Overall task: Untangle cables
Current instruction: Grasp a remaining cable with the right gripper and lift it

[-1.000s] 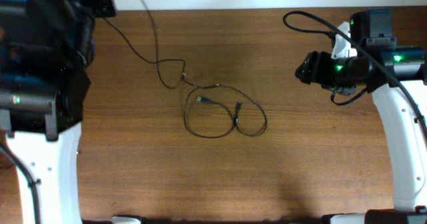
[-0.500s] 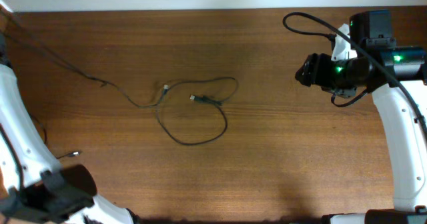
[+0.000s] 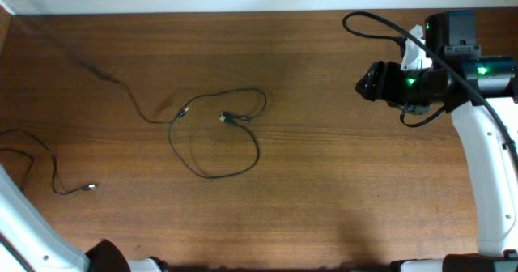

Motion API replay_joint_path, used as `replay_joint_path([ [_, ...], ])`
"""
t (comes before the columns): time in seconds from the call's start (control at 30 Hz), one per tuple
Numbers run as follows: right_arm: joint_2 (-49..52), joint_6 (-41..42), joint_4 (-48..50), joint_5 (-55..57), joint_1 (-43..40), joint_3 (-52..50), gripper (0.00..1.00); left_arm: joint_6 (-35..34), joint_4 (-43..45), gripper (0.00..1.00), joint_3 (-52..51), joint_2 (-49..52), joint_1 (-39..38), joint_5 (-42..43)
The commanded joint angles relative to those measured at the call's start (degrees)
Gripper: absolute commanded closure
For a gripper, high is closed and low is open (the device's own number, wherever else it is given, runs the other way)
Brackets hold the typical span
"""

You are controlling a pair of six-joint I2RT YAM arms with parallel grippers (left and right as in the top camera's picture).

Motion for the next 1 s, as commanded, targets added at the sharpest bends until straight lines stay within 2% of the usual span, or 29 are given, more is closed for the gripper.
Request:
replay_joint_path([
  [0.0,0.2,-0.6,-0.2,-1.0,-0.1,0.1,0.27,-30.9,23.2,1.0,0.6,-0.6,-8.4,22.8],
  [0.03,0.2,-0.6,-0.3,-1.0,-0.1,0.1,0.27,-41.3,40.8,1.0,0.6,-0.6,-13.3,19.7],
  [0.07,0.2,-1.1,-0.6,-1.0,-0.1,0.1,0.27,-45.8,51.3,1.0,0.6,-0.6,-16.0,16.4],
  [0.13,0.2,-1.3,-1.0,-1.0,-0.1,0.1,0.27,-47.4,61.6,1.0,0.9,-1.0,-20.0,11.3],
  [0.2,0.2,-1.7,-1.4,-1.0,-0.1,0.1,0.27,-46.8,55.6,1.0,0.9,-2.6,-23.0,9.7],
  [0.3,0.2,-2.4,-1.9,-1.0,-0.1,0.1,0.27,-40.3,44.4,1.0,0.9,-3.1,-23.5,10.7],
  [0.37,0.2,-2.4,-1.6,-3.2,-0.1,0.1,0.27,-33.6,30.3,1.0,0.9,-3.1,-23.5,11.4],
  [0.43,0.2,-2.4,-0.3,-8.2,0.4,0.1,0.27,-29.3,24.4,1.0,0.9,-3.1,-23.5,11.1],
  [0.5,0.5,-1.8,3.3,-12.2,3.5,0.1,0.27,-28.3,23.9,1.0,0.9,-3.1,-23.5,10.8],
  [0.57,2.8,5.1,8.4,-12.4,9.3,0.1,0.27,-28.3,26.7,1.0,0.9,-3.3,-23.5,10.7],
  [0.67,7.9,13.5,14.8,-13.2,15.2,0.1,0.27,-28.3,26.1,1.0,0.9,-3.8,-23.4,10.8],
  [0.83,22.6,26.6,32.3,-23.3,24.9,0.1,0.11,-28.3,26.1,1.0,0.9,-3.8,-23.4,10.8],
  [0.97,33.5,36.8,50.3,-26.4,31.6,0.1,0.11,-28.3,26.0,1.0,0.9,-3.8,-23.4,10.8],
])
